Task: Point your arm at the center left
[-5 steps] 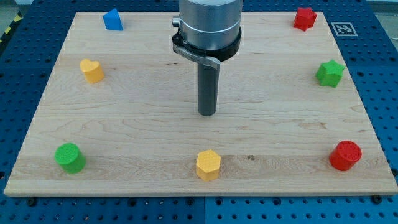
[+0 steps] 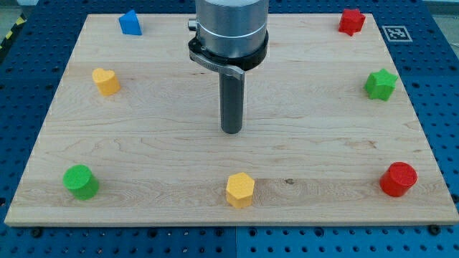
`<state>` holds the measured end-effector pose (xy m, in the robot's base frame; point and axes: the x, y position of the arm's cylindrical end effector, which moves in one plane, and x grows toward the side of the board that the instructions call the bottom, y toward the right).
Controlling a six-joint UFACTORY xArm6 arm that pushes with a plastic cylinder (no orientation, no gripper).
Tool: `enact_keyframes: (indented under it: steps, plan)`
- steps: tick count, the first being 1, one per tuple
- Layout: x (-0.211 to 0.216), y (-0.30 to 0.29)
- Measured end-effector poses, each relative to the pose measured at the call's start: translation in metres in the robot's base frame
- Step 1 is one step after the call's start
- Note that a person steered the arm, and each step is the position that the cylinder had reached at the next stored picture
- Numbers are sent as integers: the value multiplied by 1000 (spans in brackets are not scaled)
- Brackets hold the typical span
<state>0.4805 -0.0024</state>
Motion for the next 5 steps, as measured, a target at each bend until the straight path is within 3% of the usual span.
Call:
enact_keyframes:
  steps: [5]
  plan:
    - [0,-44]
